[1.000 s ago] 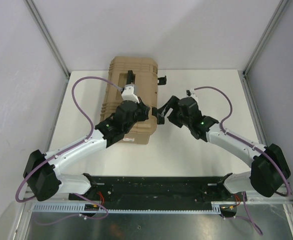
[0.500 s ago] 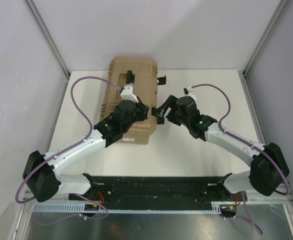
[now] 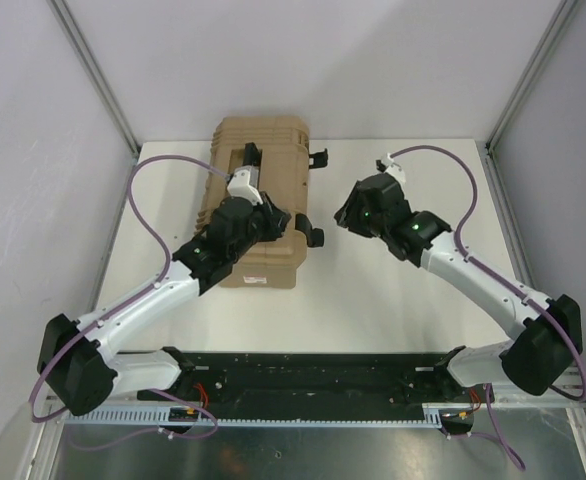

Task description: Pack the tool kit

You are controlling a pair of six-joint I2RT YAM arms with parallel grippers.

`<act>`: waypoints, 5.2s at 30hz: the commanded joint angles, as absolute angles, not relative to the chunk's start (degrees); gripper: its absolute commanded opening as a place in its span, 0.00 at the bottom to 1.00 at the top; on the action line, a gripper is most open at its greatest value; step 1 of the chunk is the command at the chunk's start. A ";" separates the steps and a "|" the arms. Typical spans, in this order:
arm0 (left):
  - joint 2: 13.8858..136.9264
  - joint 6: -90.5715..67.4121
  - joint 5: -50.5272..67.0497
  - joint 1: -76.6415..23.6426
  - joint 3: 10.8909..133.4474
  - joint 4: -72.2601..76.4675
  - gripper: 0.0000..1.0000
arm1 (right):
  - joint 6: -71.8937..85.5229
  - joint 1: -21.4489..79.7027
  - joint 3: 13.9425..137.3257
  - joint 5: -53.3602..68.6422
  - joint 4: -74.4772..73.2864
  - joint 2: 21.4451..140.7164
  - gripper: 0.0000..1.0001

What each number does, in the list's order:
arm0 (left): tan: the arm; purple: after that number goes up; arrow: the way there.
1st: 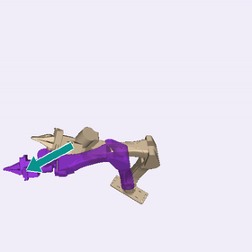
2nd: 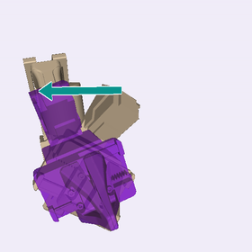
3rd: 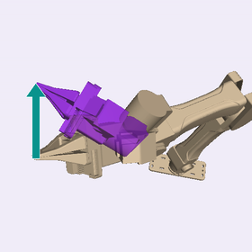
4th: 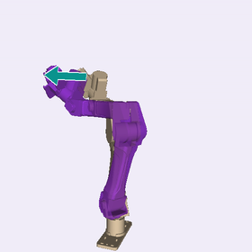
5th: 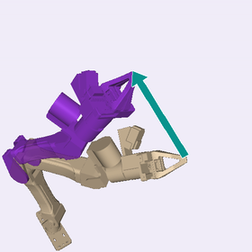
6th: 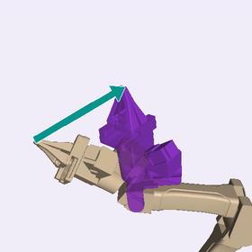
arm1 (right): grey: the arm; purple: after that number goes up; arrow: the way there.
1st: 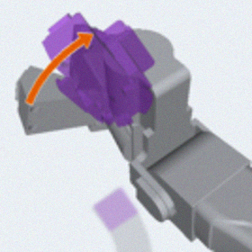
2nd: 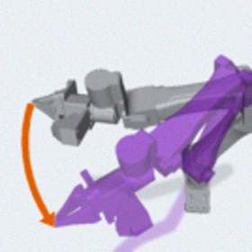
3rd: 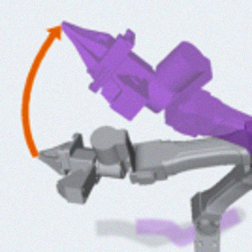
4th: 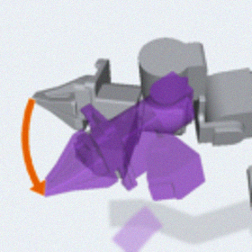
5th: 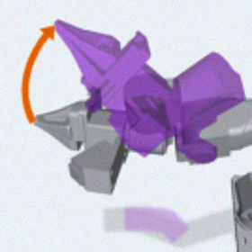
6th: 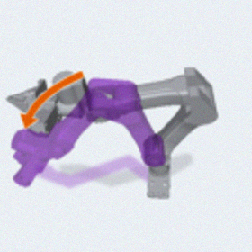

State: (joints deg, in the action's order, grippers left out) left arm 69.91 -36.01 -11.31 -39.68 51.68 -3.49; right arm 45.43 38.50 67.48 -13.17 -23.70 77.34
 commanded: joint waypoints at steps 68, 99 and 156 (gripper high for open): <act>64.29 -37.37 -2.25 -35.85 32.20 -31.79 0.67 | 42.82 43.68 85.98 3.87 -24.76 106.48 0.09; 52.65 -21.09 -10.55 -32.79 57.98 -31.59 0.85 | 48.97 30.98 64.95 -8.20 -19.07 88.06 0.30; 106.79 -9.63 19.85 -15.11 84.69 -28.51 0.20 | 50.94 7.12 64.51 27.78 11.47 108.13 0.46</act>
